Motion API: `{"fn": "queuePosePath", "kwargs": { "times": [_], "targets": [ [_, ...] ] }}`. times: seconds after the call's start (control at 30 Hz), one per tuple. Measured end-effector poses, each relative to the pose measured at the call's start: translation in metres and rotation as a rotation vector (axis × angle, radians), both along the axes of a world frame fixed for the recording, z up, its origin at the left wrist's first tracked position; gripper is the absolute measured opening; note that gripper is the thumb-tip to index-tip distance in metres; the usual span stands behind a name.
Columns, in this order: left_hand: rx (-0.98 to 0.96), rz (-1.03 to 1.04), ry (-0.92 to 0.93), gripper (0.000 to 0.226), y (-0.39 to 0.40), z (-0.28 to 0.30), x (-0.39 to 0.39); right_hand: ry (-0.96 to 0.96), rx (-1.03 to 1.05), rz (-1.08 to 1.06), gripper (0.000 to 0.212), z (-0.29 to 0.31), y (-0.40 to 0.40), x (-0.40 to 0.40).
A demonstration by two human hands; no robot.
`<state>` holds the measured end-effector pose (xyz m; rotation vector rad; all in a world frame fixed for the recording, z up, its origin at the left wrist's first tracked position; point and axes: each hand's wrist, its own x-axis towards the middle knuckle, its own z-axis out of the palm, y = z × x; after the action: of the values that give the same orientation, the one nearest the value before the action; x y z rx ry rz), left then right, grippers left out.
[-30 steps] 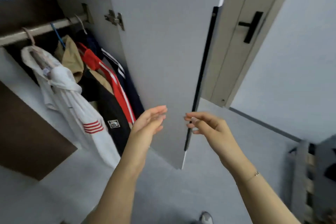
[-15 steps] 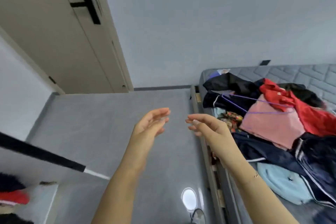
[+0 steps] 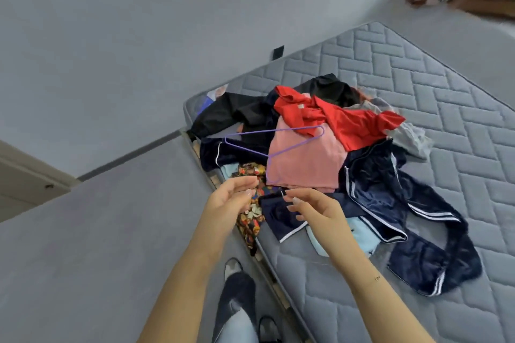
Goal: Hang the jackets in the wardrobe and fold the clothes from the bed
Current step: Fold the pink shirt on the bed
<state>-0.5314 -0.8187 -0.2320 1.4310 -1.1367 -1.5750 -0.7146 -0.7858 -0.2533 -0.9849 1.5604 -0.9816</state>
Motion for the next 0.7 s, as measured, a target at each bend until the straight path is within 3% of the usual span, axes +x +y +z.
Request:
{"fn": "queuePosePath", "kwargs": {
  "times": [0.43, 0.6, 0.7],
  "targets": [
    [0.109, -0.374, -0.083, 0.024, -0.195, -0.105, -0.099, 0.14, 0.14, -0.293, 0.02, -0.072, -0.149, -0.093],
    [0.189, -0.355, -0.115, 0.025, -0.229, -0.146, -0.142, 0.194, 0.261, -0.387, 0.02, -0.13, -0.176, -0.146],
    [0.231, -0.316, -0.142, 0.025, -0.242, -0.174, -0.168, 0.241, 0.377, -0.397, 0.031, -0.184, -0.194, -0.18]
  ]
}}
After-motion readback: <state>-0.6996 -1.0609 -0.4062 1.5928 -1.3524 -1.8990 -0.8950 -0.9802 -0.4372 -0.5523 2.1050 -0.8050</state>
